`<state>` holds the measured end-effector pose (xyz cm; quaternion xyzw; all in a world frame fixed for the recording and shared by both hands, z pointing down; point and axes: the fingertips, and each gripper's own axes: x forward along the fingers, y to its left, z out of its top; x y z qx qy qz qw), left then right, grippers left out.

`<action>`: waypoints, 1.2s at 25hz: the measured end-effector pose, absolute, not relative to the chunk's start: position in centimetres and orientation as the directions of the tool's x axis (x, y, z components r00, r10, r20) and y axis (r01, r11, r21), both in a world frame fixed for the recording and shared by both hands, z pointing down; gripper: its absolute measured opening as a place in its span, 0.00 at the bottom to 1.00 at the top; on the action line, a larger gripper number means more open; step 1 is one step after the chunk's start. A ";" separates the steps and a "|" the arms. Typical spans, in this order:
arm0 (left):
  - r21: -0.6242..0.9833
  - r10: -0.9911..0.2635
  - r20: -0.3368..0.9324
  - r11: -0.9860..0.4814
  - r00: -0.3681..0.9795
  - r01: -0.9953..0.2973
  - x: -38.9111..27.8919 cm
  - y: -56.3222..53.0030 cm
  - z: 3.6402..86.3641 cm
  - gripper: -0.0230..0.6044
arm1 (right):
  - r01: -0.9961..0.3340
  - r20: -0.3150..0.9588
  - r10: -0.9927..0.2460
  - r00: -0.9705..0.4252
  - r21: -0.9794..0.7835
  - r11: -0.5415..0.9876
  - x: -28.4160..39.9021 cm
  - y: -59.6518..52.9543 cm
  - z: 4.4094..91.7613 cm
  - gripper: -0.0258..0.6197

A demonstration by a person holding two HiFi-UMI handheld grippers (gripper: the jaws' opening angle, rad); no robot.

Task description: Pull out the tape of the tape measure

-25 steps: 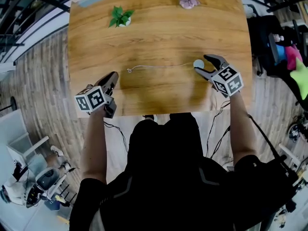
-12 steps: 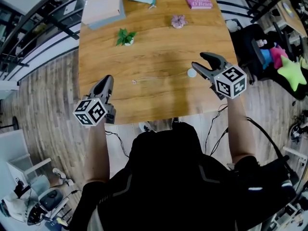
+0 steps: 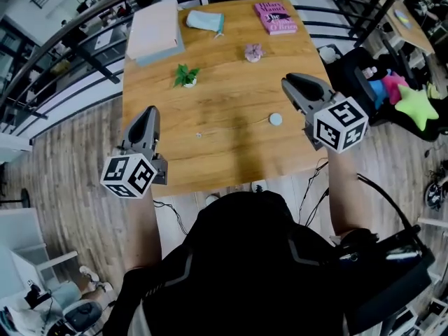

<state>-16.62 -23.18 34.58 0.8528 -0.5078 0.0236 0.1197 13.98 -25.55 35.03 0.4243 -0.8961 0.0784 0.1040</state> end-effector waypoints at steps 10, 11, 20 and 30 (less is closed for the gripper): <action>0.109 -0.910 0.076 -0.398 0.407 -0.911 -17.6 -22.0 30.3 0.09 | -0.842 0.171 -0.829 -0.533 -0.014 0.539 14.5 -24.3 30.1 0.05; 0.098 -0.916 0.064 -0.389 0.396 -0.916 -17.6 -21.9 30.0 0.09 | -0.848 0.169 -0.834 -0.525 -0.017 0.530 14.7 -24.4 30.0 0.05; 0.047 -0.926 0.079 -0.367 0.369 -0.929 -17.3 -22.0 29.8 0.09 | -0.877 0.182 -0.862 -0.473 0.000 0.481 15.2 -24.5 29.9 0.05; 0.047 -0.932 0.097 -0.347 0.350 -0.937 -17.8 -22.2 30.5 0.09 | -0.871 0.181 -0.858 -0.480 0.019 0.491 14.9 -24.3 29.9 0.05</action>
